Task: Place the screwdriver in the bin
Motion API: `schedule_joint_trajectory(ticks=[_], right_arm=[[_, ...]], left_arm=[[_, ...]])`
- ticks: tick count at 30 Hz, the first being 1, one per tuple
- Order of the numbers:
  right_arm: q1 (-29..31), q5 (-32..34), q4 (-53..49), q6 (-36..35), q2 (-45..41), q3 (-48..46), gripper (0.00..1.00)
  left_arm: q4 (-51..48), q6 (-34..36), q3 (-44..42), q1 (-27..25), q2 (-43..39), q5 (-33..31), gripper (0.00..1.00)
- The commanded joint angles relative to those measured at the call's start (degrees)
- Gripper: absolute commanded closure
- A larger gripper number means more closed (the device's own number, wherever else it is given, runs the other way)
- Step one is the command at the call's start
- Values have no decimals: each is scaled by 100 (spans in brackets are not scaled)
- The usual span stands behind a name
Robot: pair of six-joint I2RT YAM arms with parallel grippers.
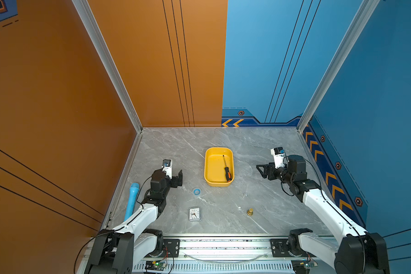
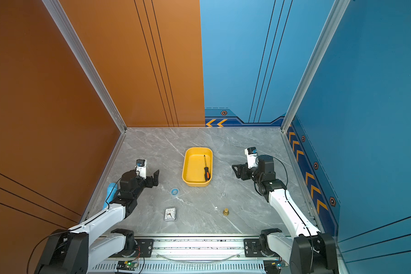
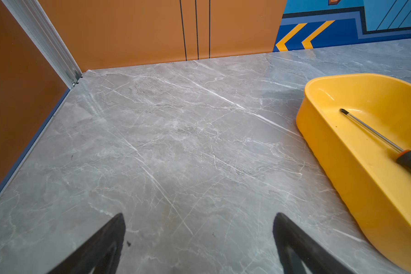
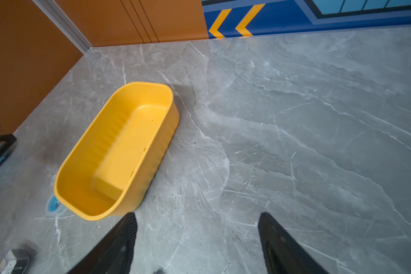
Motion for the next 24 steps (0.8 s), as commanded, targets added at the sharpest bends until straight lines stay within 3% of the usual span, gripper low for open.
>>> schedule_joint_trajectory(ticks=[1, 5, 9, 24], right_arm=[[-288, 378, 1244, 224, 82, -434, 21], [-700, 334, 2195, 483, 271, -915, 21], [-1010, 231, 2869, 648, 414, -1097, 21], [-1134, 803, 4200, 521, 1255, -1477, 22]], left_arm=[[798, 163, -147, 102, 229, -189, 2], [1750, 59, -316, 234, 797, 136, 2], [1778, 37, -143, 270, 1047, 312, 2], [2049, 28, -263, 510, 1040, 324, 2]])
